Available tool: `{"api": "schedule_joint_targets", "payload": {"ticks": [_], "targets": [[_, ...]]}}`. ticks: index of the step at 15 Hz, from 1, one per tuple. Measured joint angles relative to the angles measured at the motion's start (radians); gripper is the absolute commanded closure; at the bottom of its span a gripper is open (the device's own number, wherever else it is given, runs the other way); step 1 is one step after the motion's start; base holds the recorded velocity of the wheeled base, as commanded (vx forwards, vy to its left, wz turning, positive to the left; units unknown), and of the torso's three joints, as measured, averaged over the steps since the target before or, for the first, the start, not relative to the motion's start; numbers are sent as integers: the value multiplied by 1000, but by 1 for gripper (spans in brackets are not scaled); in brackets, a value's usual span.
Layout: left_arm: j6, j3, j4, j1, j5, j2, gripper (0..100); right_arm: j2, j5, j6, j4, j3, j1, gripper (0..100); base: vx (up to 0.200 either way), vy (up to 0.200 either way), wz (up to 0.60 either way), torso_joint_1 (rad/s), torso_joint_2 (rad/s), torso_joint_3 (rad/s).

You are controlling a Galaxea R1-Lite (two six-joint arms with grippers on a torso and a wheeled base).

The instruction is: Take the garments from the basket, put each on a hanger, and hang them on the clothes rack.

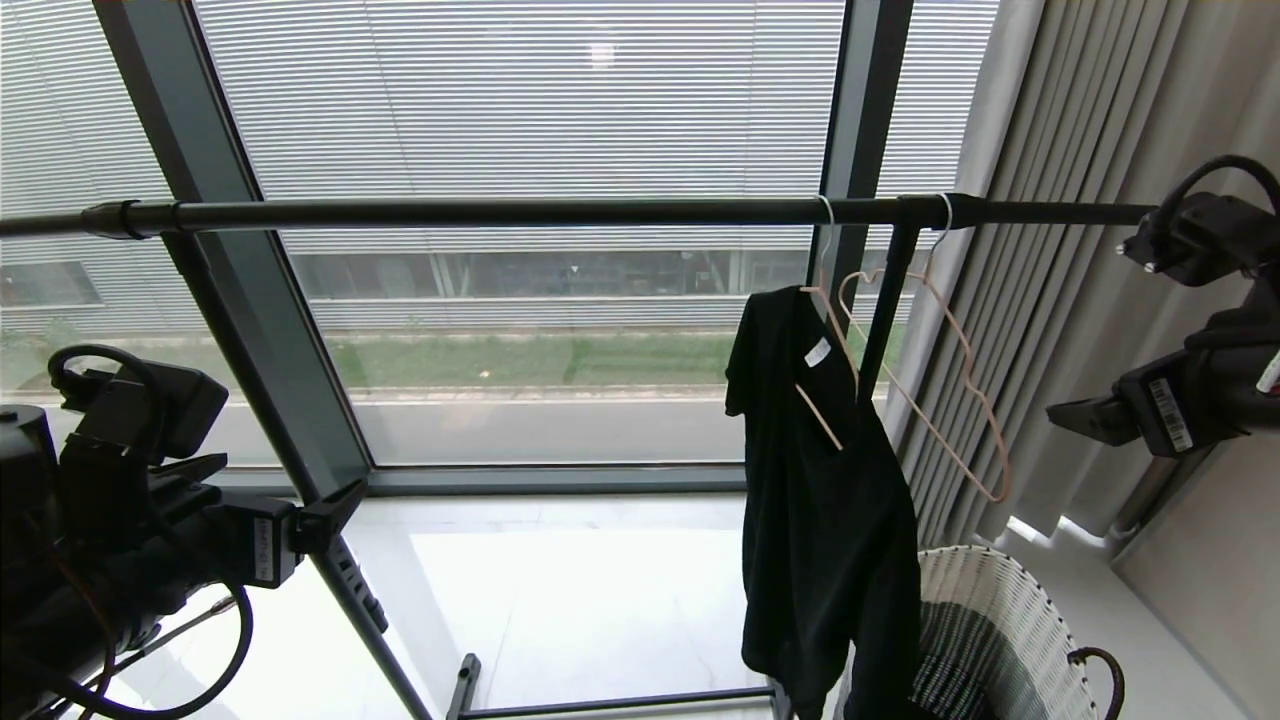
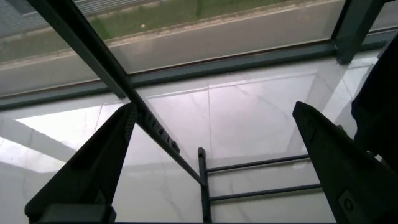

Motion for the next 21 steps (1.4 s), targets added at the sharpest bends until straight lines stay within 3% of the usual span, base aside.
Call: {"api": "schedule_joint_targets", "payload": {"ticks": [11,21], "targets": [[0,7,0,60,1,-4,0,-81,-2,-1,-16,158,-1,0,0,0,0,-204,480,272],[1,8,0,64,2,-3,0,-127,-32,-3,-87,321,0,0,0,0,0,-167,461,295]]}}
